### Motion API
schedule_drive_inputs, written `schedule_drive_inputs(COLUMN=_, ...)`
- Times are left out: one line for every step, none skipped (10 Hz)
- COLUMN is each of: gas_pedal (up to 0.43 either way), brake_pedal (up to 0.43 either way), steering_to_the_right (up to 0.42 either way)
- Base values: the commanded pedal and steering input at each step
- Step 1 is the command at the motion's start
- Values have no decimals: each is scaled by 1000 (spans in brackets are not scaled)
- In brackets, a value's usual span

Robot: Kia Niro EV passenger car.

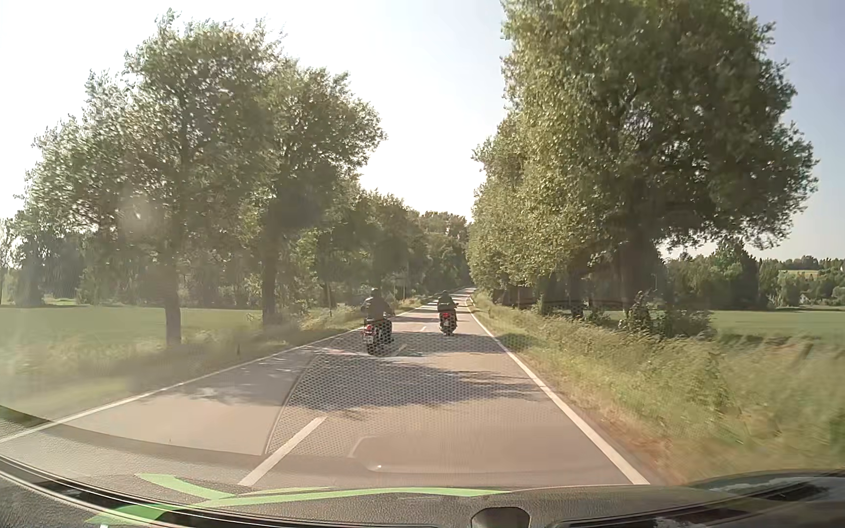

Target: Follow the waypoints while adhering to traffic rules and regulations

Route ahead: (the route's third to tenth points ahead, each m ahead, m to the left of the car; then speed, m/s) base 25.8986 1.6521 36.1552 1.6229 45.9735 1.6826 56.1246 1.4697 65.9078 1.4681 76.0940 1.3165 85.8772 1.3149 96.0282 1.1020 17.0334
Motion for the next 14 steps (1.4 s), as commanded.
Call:
schedule_drive_inputs(gas_pedal=421, brake_pedal=0, steering_to_the_right=-5)
schedule_drive_inputs(gas_pedal=421, brake_pedal=0, steering_to_the_right=-5)
schedule_drive_inputs(gas_pedal=421, brake_pedal=0, steering_to_the_right=-5)
schedule_drive_inputs(gas_pedal=421, brake_pedal=0, steering_to_the_right=-4)
schedule_drive_inputs(gas_pedal=421, brake_pedal=0, steering_to_the_right=-3)
schedule_drive_inputs(gas_pedal=429, brake_pedal=0, steering_to_the_right=-2)
schedule_drive_inputs(gas_pedal=429, brake_pedal=0, steering_to_the_right=-2)
schedule_drive_inputs(gas_pedal=429, brake_pedal=0, steering_to_the_right=0)
schedule_drive_inputs(gas_pedal=429, brake_pedal=0, steering_to_the_right=0)
schedule_drive_inputs(gas_pedal=429, brake_pedal=0, steering_to_the_right=0)
schedule_drive_inputs(gas_pedal=429, brake_pedal=0, steering_to_the_right=0)
schedule_drive_inputs(gas_pedal=429, brake_pedal=0, steering_to_the_right=0)
schedule_drive_inputs(gas_pedal=429, brake_pedal=0, steering_to_the_right=0)
schedule_drive_inputs(gas_pedal=429, brake_pedal=0, steering_to_the_right=-1)
